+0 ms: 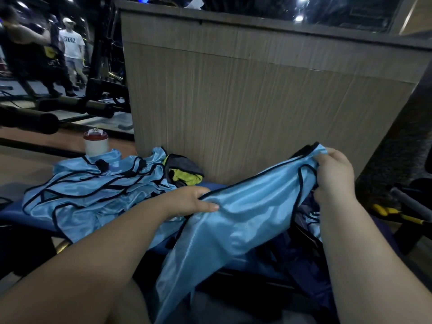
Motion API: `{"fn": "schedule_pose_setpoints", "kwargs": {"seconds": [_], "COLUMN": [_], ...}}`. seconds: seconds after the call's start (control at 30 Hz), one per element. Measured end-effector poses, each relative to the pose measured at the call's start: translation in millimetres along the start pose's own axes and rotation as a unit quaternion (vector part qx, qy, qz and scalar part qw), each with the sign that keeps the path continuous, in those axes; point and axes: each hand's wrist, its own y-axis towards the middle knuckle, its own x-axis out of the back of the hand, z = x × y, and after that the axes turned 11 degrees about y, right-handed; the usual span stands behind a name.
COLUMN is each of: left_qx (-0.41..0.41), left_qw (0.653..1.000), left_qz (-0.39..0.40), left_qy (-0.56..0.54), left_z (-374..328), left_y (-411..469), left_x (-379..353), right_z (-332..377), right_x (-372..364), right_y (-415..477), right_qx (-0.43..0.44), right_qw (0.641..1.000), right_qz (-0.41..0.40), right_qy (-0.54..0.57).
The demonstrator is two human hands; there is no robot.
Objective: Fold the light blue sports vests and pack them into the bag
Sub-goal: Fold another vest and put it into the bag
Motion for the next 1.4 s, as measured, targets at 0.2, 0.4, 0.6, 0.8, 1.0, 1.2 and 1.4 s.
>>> {"fn": "schedule_pose_setpoints", "kwargs": {"seconds": [0.2,0.4,0.6,0.8,1.0,1.2,1.4], "left_qx": [-0.039,-0.092,-0.060,-0.103,-0.088,-0.107,-0.120], "left_qw": [0.985,0.991,0.992,0.968,0.986,0.990,0.986], "left_qz": [-0.053,-0.064,-0.020,0.041,0.050,-0.086,-0.115], "left_qy": [0.157,0.079,-0.113,-0.224,-0.130,-0.030,0.007], "left_z": [-32,-51,-46,-36,-22,-21,-16], "left_y": [9,15,10,5,7,7,9], "left_x": [-12,-14,-12,-27,-32,-42,-45], "right_z": [-19,-36,-23,-14,-3,-7,-6], "right_x": [-25,-32,-27,-23,-9,-5,-5], "right_y": [-38,-51,-47,-41,-26,-20,-26], "right_qx": [0.078,-0.043,-0.068,-0.037,0.004,0.061,0.094], "right_qw": [0.920,0.801,0.838,0.887,0.922,0.954,0.954], "right_qz": [0.332,0.479,0.462,0.403,0.339,0.230,0.149], "right_qy": [-0.192,-0.356,-0.282,-0.224,-0.187,-0.181,-0.243]}}
